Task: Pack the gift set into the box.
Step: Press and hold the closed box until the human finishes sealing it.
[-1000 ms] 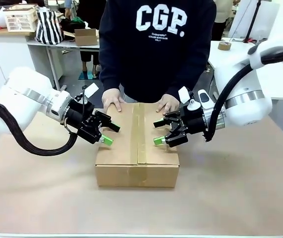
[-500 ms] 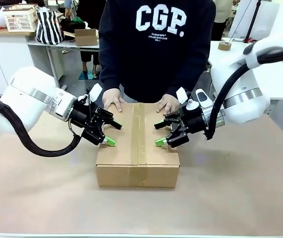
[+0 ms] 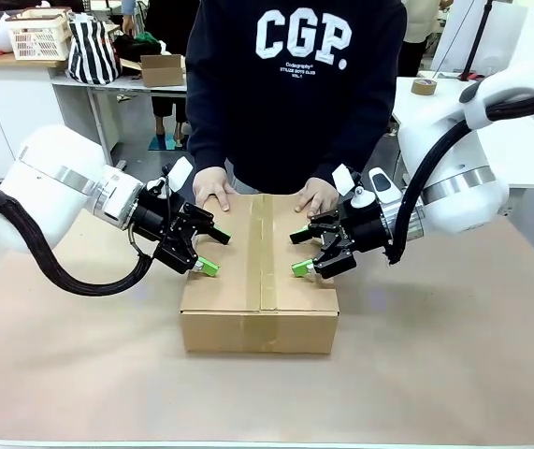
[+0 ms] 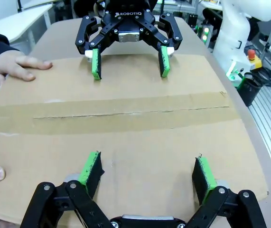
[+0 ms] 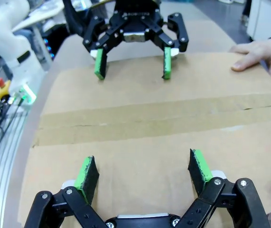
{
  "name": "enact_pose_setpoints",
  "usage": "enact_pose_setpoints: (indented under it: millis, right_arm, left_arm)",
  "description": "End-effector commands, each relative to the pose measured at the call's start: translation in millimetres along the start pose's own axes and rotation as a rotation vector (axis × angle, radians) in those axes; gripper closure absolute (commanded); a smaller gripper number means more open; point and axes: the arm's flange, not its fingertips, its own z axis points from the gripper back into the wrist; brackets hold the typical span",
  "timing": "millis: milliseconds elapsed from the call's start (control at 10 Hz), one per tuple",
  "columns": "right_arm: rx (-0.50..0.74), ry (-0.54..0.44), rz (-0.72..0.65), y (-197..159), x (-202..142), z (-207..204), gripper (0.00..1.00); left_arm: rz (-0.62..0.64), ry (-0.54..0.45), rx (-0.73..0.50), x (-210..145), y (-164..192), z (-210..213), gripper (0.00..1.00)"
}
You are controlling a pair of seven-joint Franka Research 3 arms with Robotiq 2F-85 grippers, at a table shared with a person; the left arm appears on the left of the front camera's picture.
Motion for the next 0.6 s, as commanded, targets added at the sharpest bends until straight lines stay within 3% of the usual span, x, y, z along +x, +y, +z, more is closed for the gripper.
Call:
enact_pose_setpoints:
  millis: [0, 500]
  right_arm:
    - [0.0, -0.012, -0.017, 1.9, -2.9, -0.3, 0.0]
    - [0.0, -0.012, -0.017, 1.9, -2.9, -0.3, 0.0]
  left_arm:
    - [0.011, -0.007, -0.012, -1.6, -0.5, 0.0, 0.0]
    - [0.011, -0.007, -0.012, -1.6, -0.5, 0.0, 0.0]
